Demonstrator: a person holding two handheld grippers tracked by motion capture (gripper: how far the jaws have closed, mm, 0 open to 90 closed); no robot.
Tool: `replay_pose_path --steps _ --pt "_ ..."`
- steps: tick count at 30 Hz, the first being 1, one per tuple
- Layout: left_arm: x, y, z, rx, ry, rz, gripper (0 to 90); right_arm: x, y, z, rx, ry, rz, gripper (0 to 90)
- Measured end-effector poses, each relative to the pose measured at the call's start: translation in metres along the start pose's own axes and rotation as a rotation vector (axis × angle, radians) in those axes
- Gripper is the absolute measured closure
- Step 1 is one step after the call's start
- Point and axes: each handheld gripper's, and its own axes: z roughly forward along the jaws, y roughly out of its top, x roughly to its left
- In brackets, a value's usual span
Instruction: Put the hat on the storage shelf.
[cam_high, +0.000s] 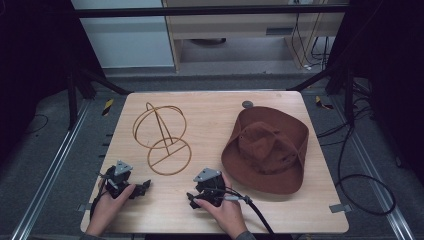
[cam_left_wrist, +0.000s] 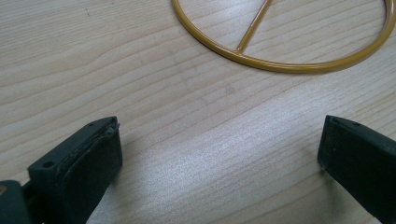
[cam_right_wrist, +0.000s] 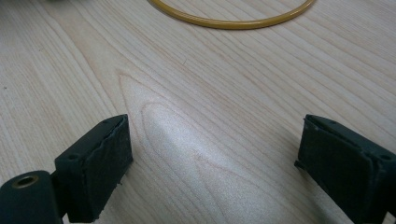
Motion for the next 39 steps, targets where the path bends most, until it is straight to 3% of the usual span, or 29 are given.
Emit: replay_pose_path --steps 16,19,21,24,31,34,39 --pt "0.000 0.000 0.000 0.000 0.000 0.001 0.0 0.002 -0.001 -0.001 0.001 -0.012 0.012 9.9" --pt "0.000 0.000 0.000 0.001 0.001 0.006 0.0 0.004 0.001 -0.004 0.031 0.014 -0.004 11.7" --pt "0.000 0.000 0.000 -0.002 0.001 0.003 0.0 0.005 0.005 -0.014 0.054 0.041 -0.033 11.3" --pt "0.000 0.000 0.000 -0.002 0.000 0.004 0.0 0.005 0.012 -0.030 0.063 0.020 -0.075 11.6" --pt "0.000 0.000 0.000 -0.002 0.000 0.004 0.0 -0.011 0.019 -0.063 0.085 0.038 -0.065 11.0" --pt "0.000 0.000 0.000 -0.002 0.000 0.004 0.0 -0.022 0.022 -0.083 0.085 0.026 -0.066 11.8" --pt "0.000 0.000 0.000 -0.002 0.000 0.004 0.0 -0.037 0.023 -0.101 0.098 0.003 -0.098 12.0"
